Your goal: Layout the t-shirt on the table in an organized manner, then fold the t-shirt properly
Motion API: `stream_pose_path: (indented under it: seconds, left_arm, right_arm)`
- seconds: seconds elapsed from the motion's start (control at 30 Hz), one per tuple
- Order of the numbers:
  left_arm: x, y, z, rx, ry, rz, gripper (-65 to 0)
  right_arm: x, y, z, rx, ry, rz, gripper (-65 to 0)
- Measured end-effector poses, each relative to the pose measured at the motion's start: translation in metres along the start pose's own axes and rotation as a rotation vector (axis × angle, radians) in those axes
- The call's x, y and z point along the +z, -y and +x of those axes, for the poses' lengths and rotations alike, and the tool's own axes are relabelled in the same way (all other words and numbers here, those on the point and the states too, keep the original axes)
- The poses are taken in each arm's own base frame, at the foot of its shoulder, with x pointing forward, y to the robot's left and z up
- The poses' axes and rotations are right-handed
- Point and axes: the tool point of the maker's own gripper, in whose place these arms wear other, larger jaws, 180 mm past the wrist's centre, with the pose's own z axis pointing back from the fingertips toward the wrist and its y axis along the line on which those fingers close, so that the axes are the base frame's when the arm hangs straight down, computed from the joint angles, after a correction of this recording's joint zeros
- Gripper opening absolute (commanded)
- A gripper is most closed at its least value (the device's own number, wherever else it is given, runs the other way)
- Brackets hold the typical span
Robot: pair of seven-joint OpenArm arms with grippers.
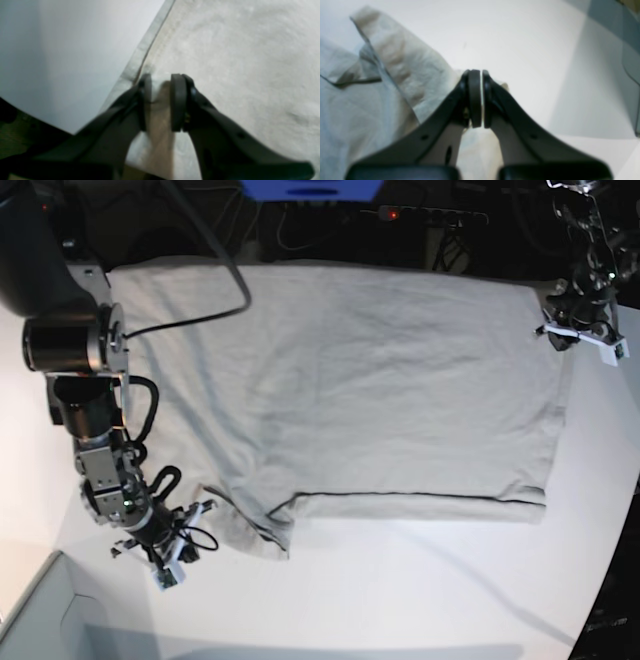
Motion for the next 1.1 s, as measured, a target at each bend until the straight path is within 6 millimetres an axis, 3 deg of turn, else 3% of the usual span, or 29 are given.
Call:
stream_pose_path:
  seconds: [0.1,0.17,0.37,0.5,0.9,0.97,1.1]
  left_arm:
    - [0.000,0.000,0.000,0.000,0.000,0.000,-51.2]
    - [0.000,0.001,0.001,0.001,0.002,-0.001,-51.2]
    - [-0.002,0.002,0.003,0.000,0.000,-0.002,-51.2]
    - [-0.002,0.002,0.003,-0.001,0.000,-0.002,-51.2]
    - [-0.002,0.002,0.003,0.000,0.000,-0.002,-51.2]
    - [-0.002,0.002,0.003,-0.001,0.000,-0.002,-51.2]
    - [-0.002,0.002,0.003,-0.001,0.000,-0.003,-51.2]
  right_arm:
    - [0.000,0.000,0.001,0.004,0.000,0.000,-64.0]
    - [0.000,-0.003,-0.004,0.001,-0.005,0.005,-59.9]
    - [0.009,-0.026,-0.057,-0.022,-0.094,0.038,-37.4]
    - [0.012,-0.034,-0.072,-0.030,-0.118,0.048,-31.5]
    - [0.008,-0.060,-0.074,-0.053,-0.113,0.085,-33.9]
    - [0.009,-0.063,-0.077,-0.056,-0.117,0.090,-40.4]
    - [0.009,-0.063,-0.079,-0.056,-0.122,0.090,-62.7]
